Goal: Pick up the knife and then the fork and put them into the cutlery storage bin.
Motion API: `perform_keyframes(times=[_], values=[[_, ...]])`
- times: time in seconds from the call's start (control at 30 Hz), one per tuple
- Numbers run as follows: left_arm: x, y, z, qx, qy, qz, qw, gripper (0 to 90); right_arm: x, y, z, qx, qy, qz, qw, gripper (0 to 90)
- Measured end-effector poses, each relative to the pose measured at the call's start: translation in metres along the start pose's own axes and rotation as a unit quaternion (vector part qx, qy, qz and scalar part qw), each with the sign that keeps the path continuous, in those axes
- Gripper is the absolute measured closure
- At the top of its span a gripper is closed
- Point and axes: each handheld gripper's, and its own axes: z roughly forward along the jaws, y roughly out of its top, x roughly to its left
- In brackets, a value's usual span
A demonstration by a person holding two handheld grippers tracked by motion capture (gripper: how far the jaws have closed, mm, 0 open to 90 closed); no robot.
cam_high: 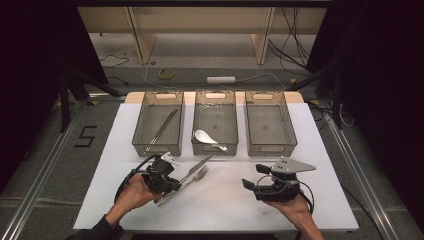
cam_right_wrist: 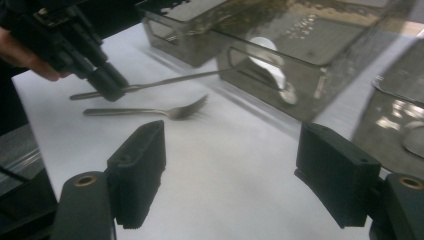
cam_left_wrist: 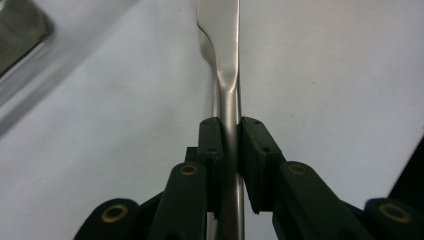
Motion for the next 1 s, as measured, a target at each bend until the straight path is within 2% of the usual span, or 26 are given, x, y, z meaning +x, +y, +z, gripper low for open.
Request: perform_keyframes(times=[0.13,0.17,0.2,0.27,0.5,0.73,1.0], values=[[-0.01,0.004,0.0,0.007,-0.014,0.016,0.9997,79.4,0.015,0.006,0.007,0.003,0.018,-0.034,0.9993,28.6],[-0.01,0.004,0.0,0.007,-0.014,0.016,0.9997,79.5,0.019,0.008,0.01,0.004,0.024,-0.044,0.9987,28.6],[-0.014,0.006,0.001,0.011,-0.021,0.026,0.9994,79.4,0.025,0.01,0.013,0.005,0.03,-0.055,0.998,28.3],[-0.018,0.009,0.002,0.014,-0.025,0.033,0.9991,79.4,0.033,0.012,0.018,0.011,0.036,-0.073,0.9966,28.2],[-0.03,0.016,0.004,0.024,-0.038,0.057,0.9974,79.4,0.053,0.017,0.036,0.034,0.047,-0.135,0.9892,27.7],[-0.035,0.021,0.006,0.032,-0.046,0.071,0.9959,79.4,0.06,0.019,0.044,0.043,0.053,-0.162,0.9845,27.7],[-0.04,0.024,0.009,0.039,-0.055,0.082,0.9944,79.4,0.067,0.02,0.052,0.06,0.059,-0.194,0.9774,27.7]])
